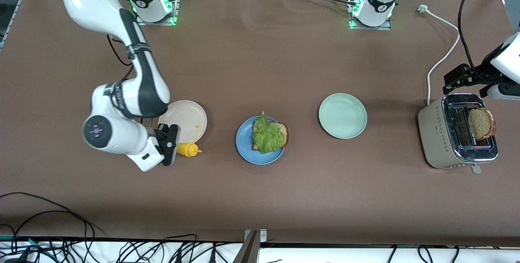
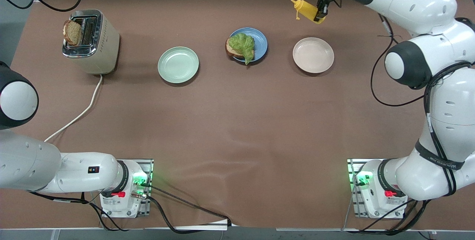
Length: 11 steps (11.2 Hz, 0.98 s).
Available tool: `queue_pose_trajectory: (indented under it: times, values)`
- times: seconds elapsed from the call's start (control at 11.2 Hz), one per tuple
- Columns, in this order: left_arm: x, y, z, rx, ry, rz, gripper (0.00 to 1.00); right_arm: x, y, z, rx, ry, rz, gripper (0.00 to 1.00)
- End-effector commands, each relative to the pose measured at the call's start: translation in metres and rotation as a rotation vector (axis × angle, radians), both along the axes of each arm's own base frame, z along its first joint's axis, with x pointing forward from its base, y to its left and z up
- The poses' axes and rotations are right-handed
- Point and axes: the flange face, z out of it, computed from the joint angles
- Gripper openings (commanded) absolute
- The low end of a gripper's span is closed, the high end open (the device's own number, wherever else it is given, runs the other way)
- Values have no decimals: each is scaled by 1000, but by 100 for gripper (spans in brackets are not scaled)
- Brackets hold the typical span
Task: Make sandwich in blue plate with both arms
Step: 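Carry the mustard bottle back beside the white plate with the right gripper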
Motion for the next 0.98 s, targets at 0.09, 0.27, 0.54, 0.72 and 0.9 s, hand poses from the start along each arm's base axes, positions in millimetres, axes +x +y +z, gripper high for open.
queue_pose_trajectory:
  times: [0.09, 0.27, 0.54, 0.72, 0.9]
  values:
    - [4, 2, 4, -6, -14, -11, 100, -8, -66, 17, 203, 52, 83, 0]
    - [5, -2, -1, -5, -2, -18, 100, -8, -100, 18, 285, 65, 119, 0]
    - [6, -7, -2, -6, 3, -29, 100, -12, -161, 4, 478, 85, 183, 0]
    - [9, 0, -10, -7, 15, -17, 100, -19, -199, -12, 602, 78, 234, 0]
    - [14, 19, -21, -4, 29, 13, 100, -29, -235, -34, 723, 60, 266, 0]
